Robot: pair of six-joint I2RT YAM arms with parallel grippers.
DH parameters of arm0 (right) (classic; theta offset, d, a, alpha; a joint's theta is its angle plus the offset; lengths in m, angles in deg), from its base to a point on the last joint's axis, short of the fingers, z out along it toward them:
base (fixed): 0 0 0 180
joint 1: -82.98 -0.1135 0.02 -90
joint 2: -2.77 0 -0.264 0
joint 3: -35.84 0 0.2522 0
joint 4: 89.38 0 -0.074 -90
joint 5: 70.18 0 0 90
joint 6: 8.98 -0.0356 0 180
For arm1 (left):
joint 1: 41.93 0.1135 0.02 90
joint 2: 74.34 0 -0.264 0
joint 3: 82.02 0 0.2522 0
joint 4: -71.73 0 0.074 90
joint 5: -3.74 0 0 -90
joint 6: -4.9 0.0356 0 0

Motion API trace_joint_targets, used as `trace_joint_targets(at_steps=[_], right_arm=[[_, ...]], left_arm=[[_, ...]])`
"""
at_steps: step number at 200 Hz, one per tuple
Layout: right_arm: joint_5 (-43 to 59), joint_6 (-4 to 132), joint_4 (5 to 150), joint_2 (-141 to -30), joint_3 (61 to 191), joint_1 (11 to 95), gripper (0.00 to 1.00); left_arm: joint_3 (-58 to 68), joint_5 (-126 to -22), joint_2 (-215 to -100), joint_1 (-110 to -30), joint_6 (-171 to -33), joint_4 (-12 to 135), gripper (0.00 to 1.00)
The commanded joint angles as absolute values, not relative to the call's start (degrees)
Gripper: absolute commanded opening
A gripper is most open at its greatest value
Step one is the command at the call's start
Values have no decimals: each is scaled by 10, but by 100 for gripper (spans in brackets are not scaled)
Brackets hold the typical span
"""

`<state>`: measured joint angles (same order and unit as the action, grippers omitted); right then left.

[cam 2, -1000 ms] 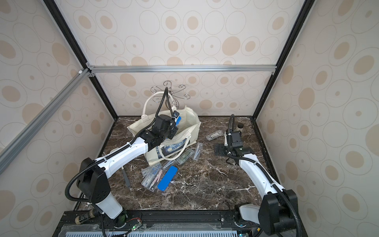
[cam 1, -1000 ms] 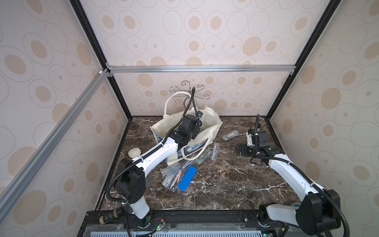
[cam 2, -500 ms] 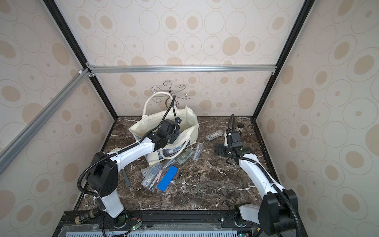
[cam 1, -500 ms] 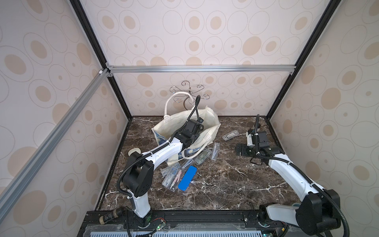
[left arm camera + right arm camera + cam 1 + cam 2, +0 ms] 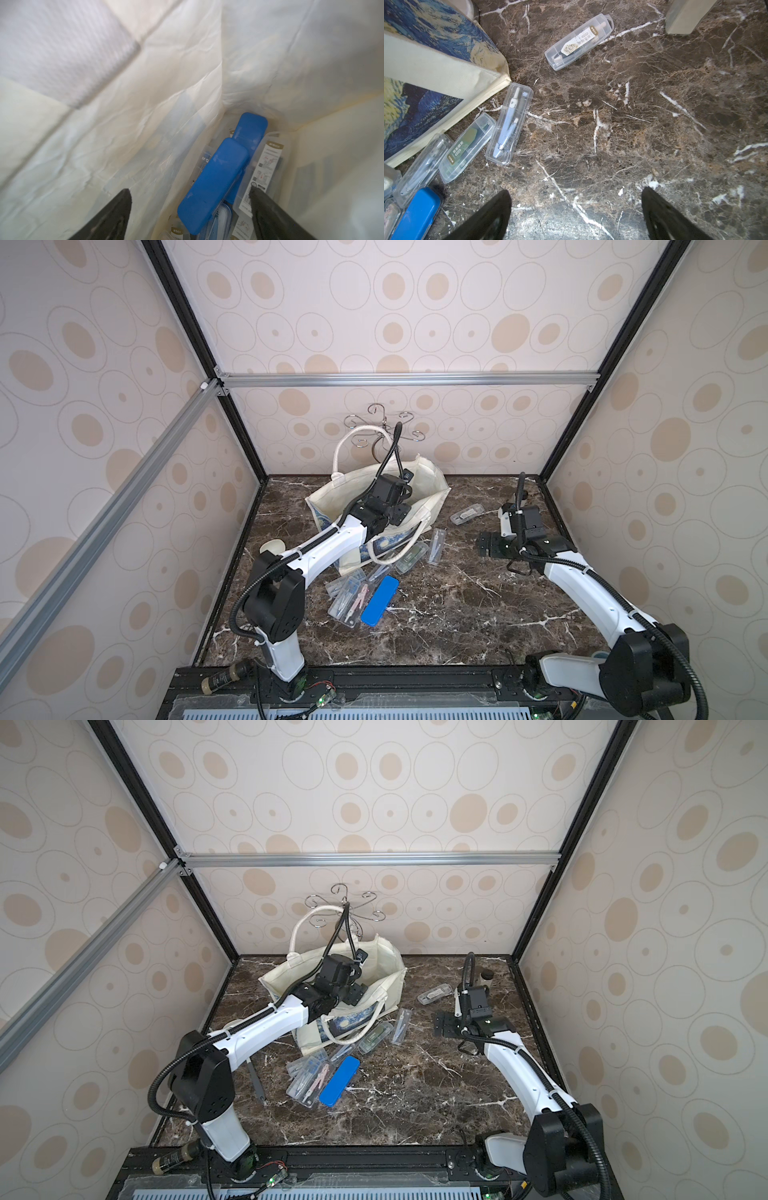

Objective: Put the compass set into the canvas bag
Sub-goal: Place the compass set in the canvas bag, then pick up the compass set at the center of the board.

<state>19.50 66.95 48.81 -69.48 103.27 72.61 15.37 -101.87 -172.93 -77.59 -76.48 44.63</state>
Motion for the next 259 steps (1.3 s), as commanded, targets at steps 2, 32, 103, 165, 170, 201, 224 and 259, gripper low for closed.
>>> trace_joint_targets(at_steps=[2, 32, 103, 165, 170, 201, 224, 259], right_arm=[[189, 669, 483, -702, 1043, 730, 99], [183, 665, 486, -707, 1044, 730, 100], [161, 662, 490, -732, 1054, 729, 100], [159, 668, 491, -746, 1052, 730, 100], [159, 668, 492, -747, 1052, 730, 99], [160, 670, 494, -748, 1051, 730, 100], [161, 671, 495, -751, 1051, 730, 100], [159, 671, 498, -755, 1048, 730, 99]], left_arm=[[157, -938, -1654, -773, -781, 470, 93], [142, -864, -1607, -774, -805, 455, 100], [51, -880, -1528, -855, -843, 399, 100], [-27, -933, -1492, -982, -851, 345, 99], [-31, -934, -1494, -988, -856, 338, 98], [-69, -948, -1505, -1005, -906, 304, 98], [-106, -963, -1518, -1004, -956, 278, 98], [-173, -961, -1514, -1005, -1025, 269, 98]])
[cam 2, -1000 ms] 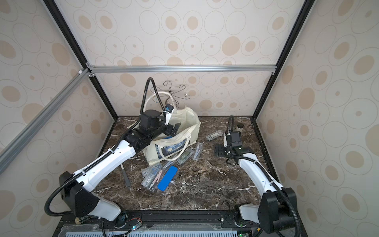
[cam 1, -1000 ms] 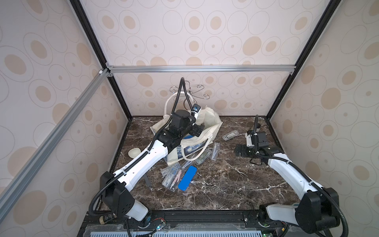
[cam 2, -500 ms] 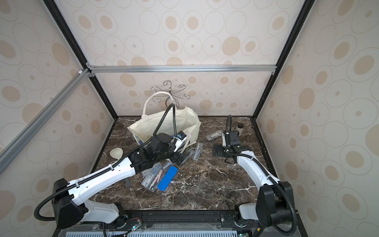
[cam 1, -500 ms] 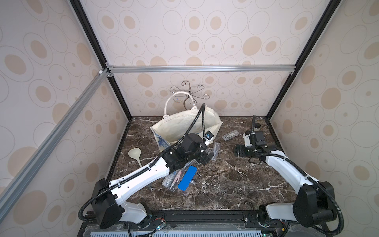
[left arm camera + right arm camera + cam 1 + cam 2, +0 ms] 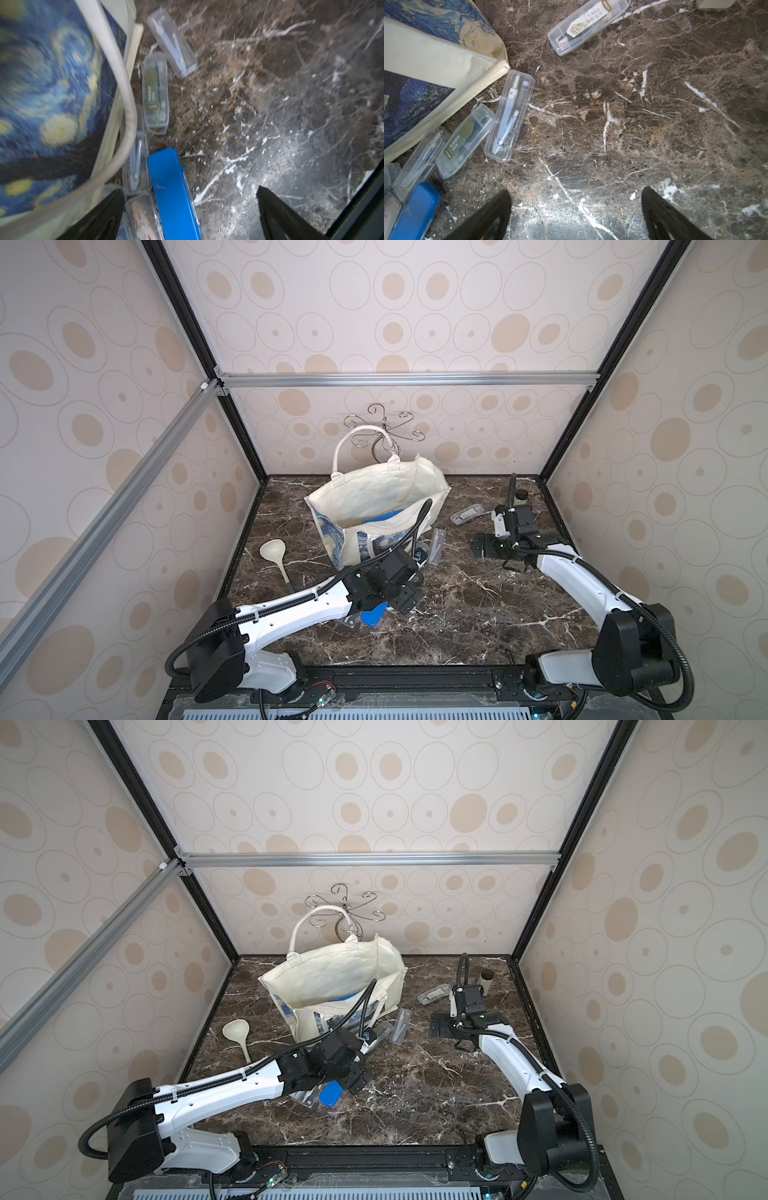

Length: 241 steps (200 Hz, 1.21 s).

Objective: Put the compass set into the canvas bag
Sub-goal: Pick up the compass set at the center of the board.

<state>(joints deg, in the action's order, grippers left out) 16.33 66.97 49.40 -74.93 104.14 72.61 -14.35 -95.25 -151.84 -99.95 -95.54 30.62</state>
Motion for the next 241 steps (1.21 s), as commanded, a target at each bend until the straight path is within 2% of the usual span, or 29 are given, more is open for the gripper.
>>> trace_joint_targets(at_steps=[1, 85, 139, 204, 241], right_arm=[[159, 671, 498, -755, 1048, 730, 99], [147, 670, 503, -750, 1046, 730, 100], [140, 667, 507, -750, 1041, 730, 100], [144, 667, 505, -746, 1038, 730, 100], [144, 667, 505, -746, 1038, 730, 100]], left_arm=[[-175, -960, -1513, -1005, -1026, 269, 98], [-270, -952, -1524, -984, -1136, 311, 98], [-310, -906, -1531, -971, -1159, 373, 97], [-310, -862, -1573, -962, -1148, 405, 96], [-286, -872, -1606, -962, -1145, 408, 93]])
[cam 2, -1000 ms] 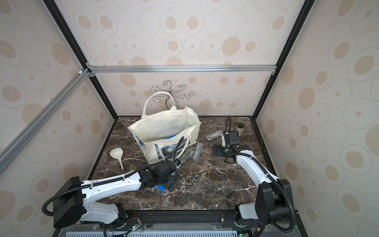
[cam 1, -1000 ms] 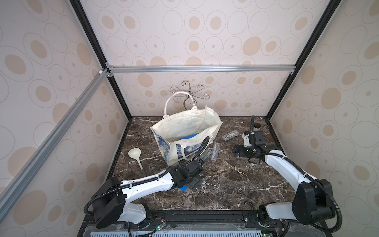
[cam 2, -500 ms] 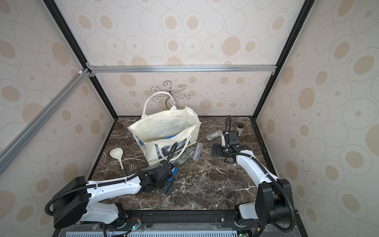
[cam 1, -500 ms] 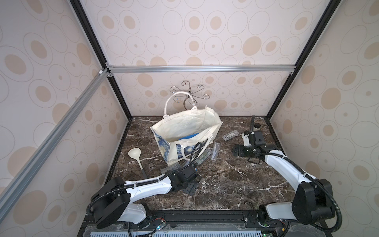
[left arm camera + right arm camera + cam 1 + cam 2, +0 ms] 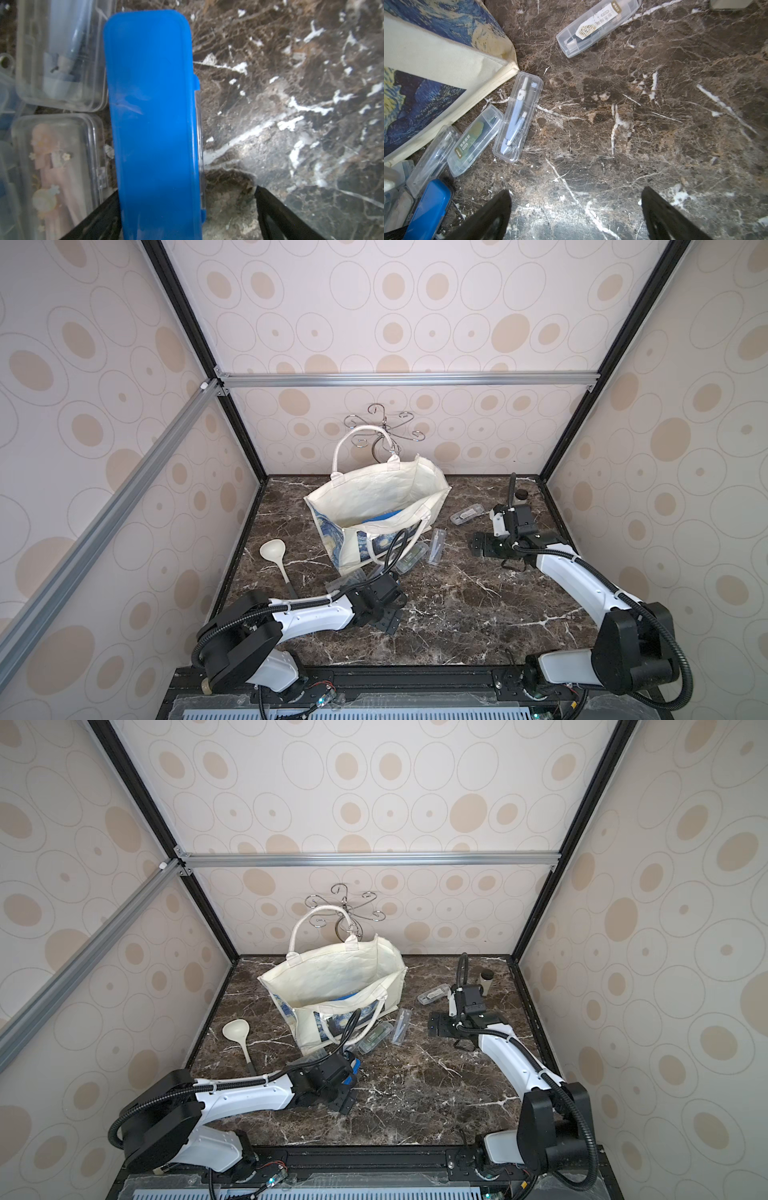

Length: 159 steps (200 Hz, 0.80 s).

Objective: Put the compass set into the canvas bag
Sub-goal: Pick up the compass set at the center of the board.

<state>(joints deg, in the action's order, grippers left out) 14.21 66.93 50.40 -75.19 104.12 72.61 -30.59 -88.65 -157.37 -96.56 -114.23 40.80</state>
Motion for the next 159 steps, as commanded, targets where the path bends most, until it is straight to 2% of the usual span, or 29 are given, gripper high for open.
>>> trace_joint_targets(at_steps=[1, 42, 68, 117, 159], right_arm=[[144, 667, 505, -747, 1038, 730, 100], [148, 668, 504, -745, 1037, 730, 100], [150, 669, 504, -744, 1037, 730, 100], [152, 668, 502, -744, 1038, 730, 100], [154, 668, 501, -741, 1038, 730, 100]], left_arm=[[-285, -873, -1608, -962, -1145, 407, 92], [-264, -891, -1652, -963, -1148, 401, 73], [-258, -903, -1666, -969, -1141, 400, 65], [-236, -930, -1686, -987, -1119, 400, 57], [-224, -945, -1692, -1002, -1099, 409, 54]])
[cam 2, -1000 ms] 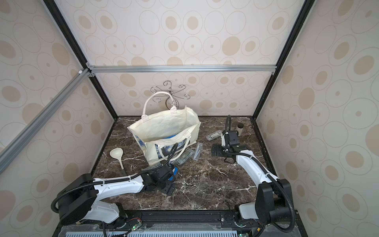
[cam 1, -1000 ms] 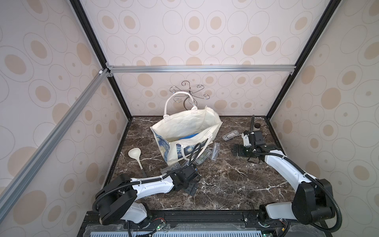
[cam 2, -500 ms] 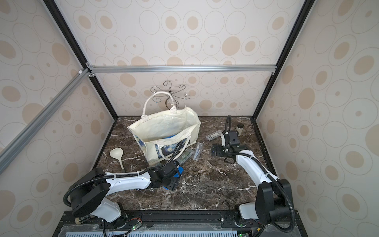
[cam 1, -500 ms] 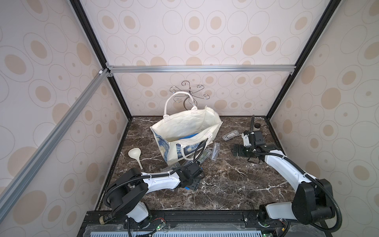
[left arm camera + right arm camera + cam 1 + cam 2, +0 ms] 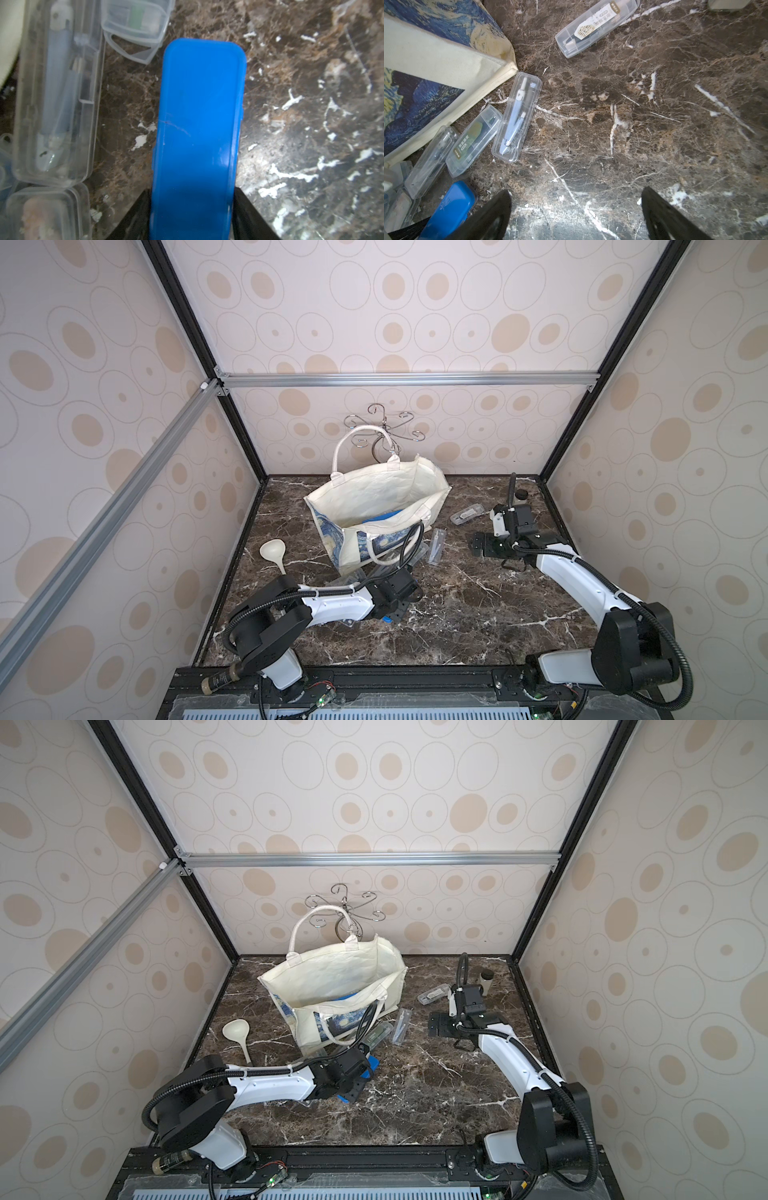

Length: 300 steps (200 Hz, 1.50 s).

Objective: Put the compass set into the canvas bag
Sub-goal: Pick up the compass set at the center of the board.

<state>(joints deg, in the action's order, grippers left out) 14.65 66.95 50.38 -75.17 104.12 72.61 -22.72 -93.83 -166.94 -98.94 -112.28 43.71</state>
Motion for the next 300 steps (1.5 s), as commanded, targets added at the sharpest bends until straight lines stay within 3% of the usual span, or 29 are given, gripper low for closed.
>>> trace_joint_targets(at_steps=[1, 195, 300], right_arm=[[154, 668, 501, -741, 1038, 730, 100], [157, 670, 503, -756, 1044, 730, 100], [159, 671, 503, -763, 1044, 730, 100]], left_arm=[[-223, -946, -1692, -1002, -1099, 409, 54], [-173, -970, -1580, -1039, -946, 542, 52], [-4, -962, -1552, -976, -807, 550, 52]])
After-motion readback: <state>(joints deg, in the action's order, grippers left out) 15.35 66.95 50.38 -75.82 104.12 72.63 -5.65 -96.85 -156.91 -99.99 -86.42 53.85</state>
